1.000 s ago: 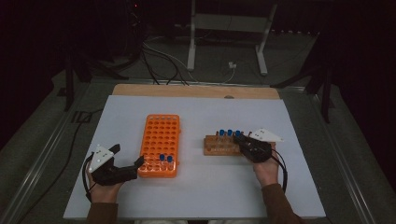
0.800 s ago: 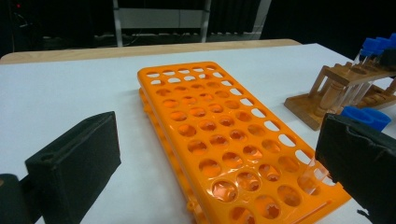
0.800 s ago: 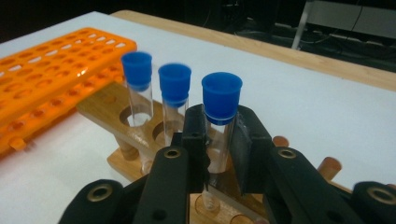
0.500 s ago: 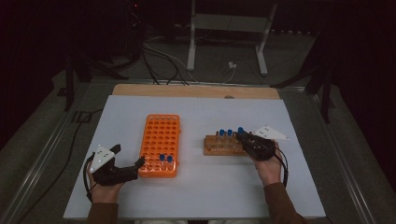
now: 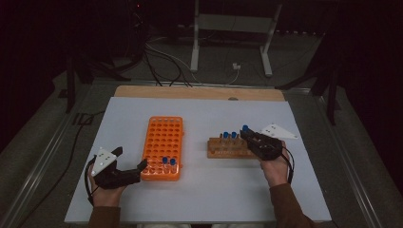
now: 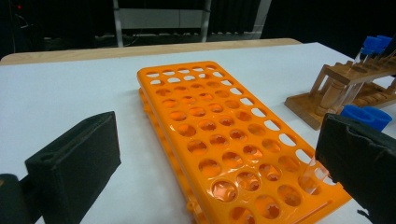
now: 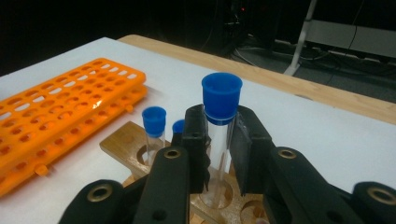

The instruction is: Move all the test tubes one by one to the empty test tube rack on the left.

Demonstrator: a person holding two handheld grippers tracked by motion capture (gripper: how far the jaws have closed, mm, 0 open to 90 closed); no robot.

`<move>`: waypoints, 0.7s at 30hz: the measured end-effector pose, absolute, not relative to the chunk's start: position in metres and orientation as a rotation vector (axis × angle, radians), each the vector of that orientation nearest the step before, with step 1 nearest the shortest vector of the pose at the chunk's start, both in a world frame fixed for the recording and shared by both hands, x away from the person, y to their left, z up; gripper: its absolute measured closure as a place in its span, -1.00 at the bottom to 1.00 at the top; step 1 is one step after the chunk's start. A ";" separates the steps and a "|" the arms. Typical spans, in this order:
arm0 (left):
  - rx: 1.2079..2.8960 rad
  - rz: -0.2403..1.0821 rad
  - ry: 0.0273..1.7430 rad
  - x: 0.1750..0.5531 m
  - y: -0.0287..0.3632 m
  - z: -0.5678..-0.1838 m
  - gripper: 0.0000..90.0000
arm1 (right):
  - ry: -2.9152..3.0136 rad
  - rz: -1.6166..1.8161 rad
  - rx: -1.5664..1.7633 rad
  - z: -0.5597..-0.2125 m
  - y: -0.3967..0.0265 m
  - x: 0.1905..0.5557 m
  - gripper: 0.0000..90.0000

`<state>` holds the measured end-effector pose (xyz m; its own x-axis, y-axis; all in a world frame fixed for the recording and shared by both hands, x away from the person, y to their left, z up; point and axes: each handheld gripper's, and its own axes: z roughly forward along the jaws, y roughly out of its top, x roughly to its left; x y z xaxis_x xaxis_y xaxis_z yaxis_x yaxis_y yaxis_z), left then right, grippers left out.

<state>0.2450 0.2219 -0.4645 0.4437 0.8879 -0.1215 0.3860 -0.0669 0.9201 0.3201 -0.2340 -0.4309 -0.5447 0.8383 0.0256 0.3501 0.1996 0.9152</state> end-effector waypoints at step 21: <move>1.658 0.618 1.124 0.245 0.221 -0.464 -0.98 | 1.972 1.369 1.022 -0.395 -0.234 0.308 0.71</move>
